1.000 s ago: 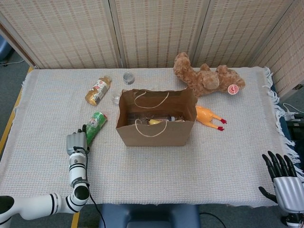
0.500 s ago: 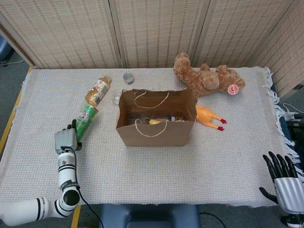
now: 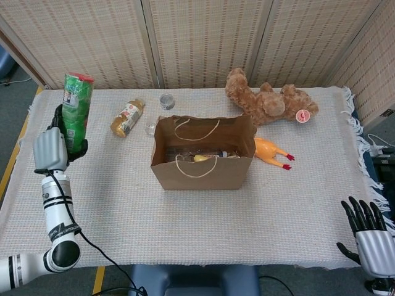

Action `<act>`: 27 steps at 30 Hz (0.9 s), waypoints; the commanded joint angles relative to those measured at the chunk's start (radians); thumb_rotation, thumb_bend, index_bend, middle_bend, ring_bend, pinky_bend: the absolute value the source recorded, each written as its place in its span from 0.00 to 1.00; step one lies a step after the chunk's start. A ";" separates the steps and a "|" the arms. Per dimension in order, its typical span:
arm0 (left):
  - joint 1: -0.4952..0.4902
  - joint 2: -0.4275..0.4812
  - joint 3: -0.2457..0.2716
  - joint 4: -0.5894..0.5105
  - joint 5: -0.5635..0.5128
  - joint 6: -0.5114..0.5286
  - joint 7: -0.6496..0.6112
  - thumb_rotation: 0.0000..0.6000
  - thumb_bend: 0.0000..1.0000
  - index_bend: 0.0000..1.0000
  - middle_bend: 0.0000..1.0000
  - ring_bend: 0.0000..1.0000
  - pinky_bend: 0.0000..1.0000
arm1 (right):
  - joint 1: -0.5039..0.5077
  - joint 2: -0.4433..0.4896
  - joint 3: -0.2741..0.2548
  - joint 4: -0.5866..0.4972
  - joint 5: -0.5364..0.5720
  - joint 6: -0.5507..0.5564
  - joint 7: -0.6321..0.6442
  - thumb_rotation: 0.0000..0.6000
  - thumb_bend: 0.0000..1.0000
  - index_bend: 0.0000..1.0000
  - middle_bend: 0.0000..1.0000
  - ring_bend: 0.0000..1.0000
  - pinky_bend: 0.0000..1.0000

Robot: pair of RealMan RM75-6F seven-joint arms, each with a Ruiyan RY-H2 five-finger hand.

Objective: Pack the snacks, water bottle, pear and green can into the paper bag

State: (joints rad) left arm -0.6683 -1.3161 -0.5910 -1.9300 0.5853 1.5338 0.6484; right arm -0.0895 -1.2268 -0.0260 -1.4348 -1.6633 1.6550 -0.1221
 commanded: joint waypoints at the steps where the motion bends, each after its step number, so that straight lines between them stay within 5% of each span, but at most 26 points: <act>1: -0.033 0.025 -0.060 -0.067 0.023 -0.008 -0.049 1.00 0.71 0.52 0.66 0.69 0.85 | 0.001 -0.001 0.001 -0.001 0.000 -0.001 -0.004 1.00 0.00 0.05 0.00 0.00 0.00; 12: -0.252 -0.087 -0.082 -0.197 0.005 0.018 0.041 1.00 0.71 0.52 0.66 0.69 0.85 | 0.004 0.002 0.002 -0.004 0.002 -0.007 -0.002 1.00 0.00 0.05 0.00 0.00 0.00; 27: -0.499 -0.370 -0.012 0.042 -0.049 -0.042 0.069 1.00 0.69 0.50 0.64 0.67 0.83 | 0.010 0.007 0.004 -0.005 0.013 -0.021 0.011 1.00 0.00 0.05 0.00 0.00 0.00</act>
State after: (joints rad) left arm -1.1447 -1.6575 -0.6198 -1.9171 0.5487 1.5131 0.7238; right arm -0.0799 -1.2203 -0.0222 -1.4403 -1.6506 1.6336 -0.1115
